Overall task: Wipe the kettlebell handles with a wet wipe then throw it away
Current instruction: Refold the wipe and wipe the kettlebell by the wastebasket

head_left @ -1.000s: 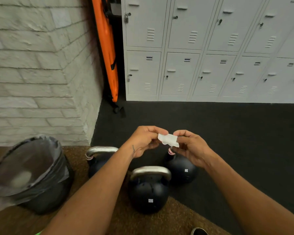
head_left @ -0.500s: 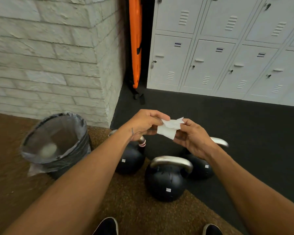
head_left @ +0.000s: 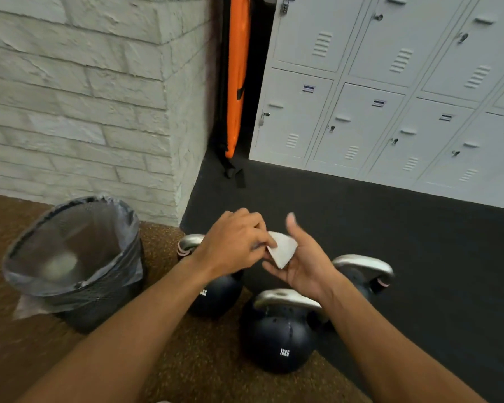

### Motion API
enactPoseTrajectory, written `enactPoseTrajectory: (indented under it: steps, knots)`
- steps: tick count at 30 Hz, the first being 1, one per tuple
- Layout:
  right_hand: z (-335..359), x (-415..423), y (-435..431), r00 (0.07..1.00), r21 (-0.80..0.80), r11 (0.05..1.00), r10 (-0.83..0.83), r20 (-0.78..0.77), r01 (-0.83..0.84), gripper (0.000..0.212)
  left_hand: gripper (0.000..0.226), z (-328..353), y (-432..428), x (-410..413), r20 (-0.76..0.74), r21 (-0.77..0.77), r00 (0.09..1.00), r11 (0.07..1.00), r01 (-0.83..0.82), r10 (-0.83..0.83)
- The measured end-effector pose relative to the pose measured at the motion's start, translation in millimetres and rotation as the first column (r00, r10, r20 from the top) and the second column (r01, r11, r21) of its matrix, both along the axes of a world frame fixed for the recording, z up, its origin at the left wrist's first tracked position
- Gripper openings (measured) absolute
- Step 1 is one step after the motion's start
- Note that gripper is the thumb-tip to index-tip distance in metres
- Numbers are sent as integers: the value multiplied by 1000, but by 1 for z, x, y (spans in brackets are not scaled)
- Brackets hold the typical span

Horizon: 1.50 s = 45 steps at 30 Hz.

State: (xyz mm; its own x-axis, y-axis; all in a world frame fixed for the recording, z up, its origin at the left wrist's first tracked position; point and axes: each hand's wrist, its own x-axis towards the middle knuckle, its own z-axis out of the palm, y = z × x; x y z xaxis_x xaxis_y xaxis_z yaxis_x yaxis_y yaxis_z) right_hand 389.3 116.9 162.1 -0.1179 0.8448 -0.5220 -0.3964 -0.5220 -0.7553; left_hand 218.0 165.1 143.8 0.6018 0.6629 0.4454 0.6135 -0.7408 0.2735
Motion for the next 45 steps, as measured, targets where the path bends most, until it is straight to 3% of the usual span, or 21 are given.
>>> enactPoseTrajectory:
  steps: [2,3,4,5,6,8,12,16,18,20,23,26,31,34,36,39,42,45]
  knots:
    - [-1,2,4,997,34,998,-54,57,52,22,24,5,2,-1,180,-325,981,945,-13,76]
    - [-2,3,6,994,50,996,-77,71,74,17,24,11,2,-1,318,-568,931,822,36,179]
    - [-3,4,8,994,65,995,-84,77,79,20,23,17,3,-2,399,-764,860,634,121,317]
    - [-4,4,10,993,85,994,-76,86,69,22,22,20,6,-5,386,-883,806,431,184,449]
    - [-6,4,12,993,103,993,-61,106,50,24,28,21,7,-8,330,-939,789,262,221,518]
    - [-10,-2,14,987,136,991,-35,154,14,28,44,17,5,-14,267,-960,778,84,268,569]
    - [-21,-19,14,993,205,978,-60,104,38,40,47,-1,8,-13,300,-907,537,62,416,789]
    - [-26,-21,16,984,301,954,-51,169,-2,51,31,-7,9,-18,250,-911,522,15,412,816]
    - [-27,-21,18,974,336,942,-79,211,4,44,18,-4,8,-23,274,-916,584,22,400,764]
    - [-27,-22,22,960,342,939,-119,255,26,32,33,3,7,-28,284,-938,697,39,345,658]
    - [-28,-25,29,934,337,941,-148,326,31,20,26,12,7,-29,236,-965,847,214,148,477]
    - [-31,-30,35,925,328,945,-142,353,19,16,16,11,17,-28,286,-928,804,359,97,521]
    - [-39,-33,45,926,260,961,-13,377,-93,17,23,-4,32,-34,261,-939,805,335,83,533]
    - [-49,-31,53,946,204,977,-3,323,-66,21,27,-21,44,-41,292,-892,801,452,30,523]
    - [-60,-29,61,903,208,978,-99,419,11,20,26,-35,52,-49,185,-812,851,565,-149,491]
    - [-80,-23,68,742,236,971,-194,641,50,18,39,-51,54,-64,-187,-499,888,738,-455,421]
    - [-92,-21,70,618,251,967,-217,756,34,16,47,-66,52,-77,-317,-357,885,822,-444,340]
    - [-100,-24,72,522,278,960,-258,813,43,15,46,-74,54,-85,-339,-314,898,866,-388,280]
